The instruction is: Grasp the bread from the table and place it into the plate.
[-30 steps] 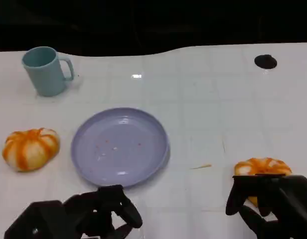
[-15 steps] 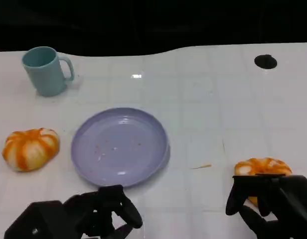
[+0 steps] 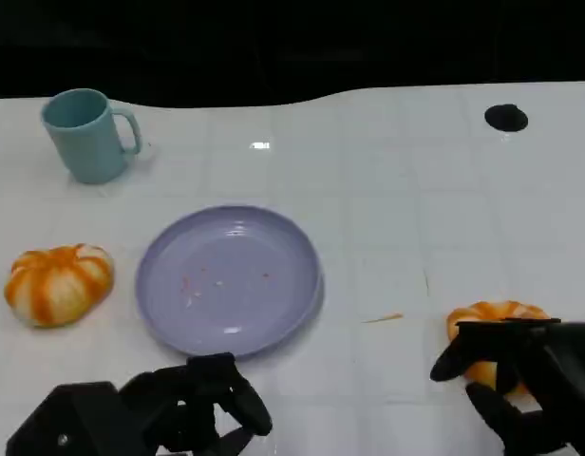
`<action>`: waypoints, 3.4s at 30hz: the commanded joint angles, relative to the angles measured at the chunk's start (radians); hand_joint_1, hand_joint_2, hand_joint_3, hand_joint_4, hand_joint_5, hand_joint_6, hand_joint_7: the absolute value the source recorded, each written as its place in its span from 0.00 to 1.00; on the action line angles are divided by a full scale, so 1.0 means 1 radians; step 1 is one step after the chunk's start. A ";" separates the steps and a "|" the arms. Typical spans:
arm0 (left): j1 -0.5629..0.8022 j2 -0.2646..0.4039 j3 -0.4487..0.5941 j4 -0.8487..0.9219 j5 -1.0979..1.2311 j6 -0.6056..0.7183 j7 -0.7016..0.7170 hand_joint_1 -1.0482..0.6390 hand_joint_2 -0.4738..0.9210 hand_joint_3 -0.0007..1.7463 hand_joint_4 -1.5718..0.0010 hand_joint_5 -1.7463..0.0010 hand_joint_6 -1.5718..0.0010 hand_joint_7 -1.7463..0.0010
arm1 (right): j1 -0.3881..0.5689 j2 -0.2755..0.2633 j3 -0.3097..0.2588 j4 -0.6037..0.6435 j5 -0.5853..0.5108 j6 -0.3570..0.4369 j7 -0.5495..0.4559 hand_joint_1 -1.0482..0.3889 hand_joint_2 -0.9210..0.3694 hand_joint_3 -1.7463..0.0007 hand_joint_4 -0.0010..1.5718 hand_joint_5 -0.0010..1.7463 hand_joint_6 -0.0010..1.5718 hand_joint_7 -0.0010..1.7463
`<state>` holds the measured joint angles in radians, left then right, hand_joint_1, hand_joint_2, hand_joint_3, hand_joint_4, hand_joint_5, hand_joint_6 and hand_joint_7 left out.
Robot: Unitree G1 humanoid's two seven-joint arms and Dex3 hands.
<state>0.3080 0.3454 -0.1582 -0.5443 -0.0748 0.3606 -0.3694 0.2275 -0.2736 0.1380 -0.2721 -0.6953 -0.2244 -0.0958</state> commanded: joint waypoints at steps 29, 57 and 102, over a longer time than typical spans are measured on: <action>-0.013 0.014 0.006 0.010 -0.005 0.006 -0.007 0.42 0.95 0.38 0.59 0.00 0.62 0.18 | -0.085 -0.106 0.012 -0.249 -0.352 0.394 0.546 0.29 0.02 1.00 0.12 0.11 0.22 0.00; -0.019 0.007 0.001 -0.005 0.003 0.031 0.001 0.42 0.97 0.35 0.60 0.00 0.62 0.18 | -0.375 -0.103 0.213 0.390 -0.352 0.410 0.362 0.29 0.00 0.92 0.15 0.08 0.23 0.01; -0.020 -0.013 -0.032 -0.029 0.032 0.042 0.006 0.43 0.96 0.36 0.59 0.00 0.63 0.17 | -0.513 0.140 0.212 0.547 0.032 0.011 -0.219 0.64 0.44 0.29 0.61 1.00 0.46 0.98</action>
<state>0.2884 0.3312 -0.1923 -0.5635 -0.0432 0.4024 -0.3682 -0.2581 -0.1535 0.3432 0.2763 -0.6922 -0.2147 -0.3379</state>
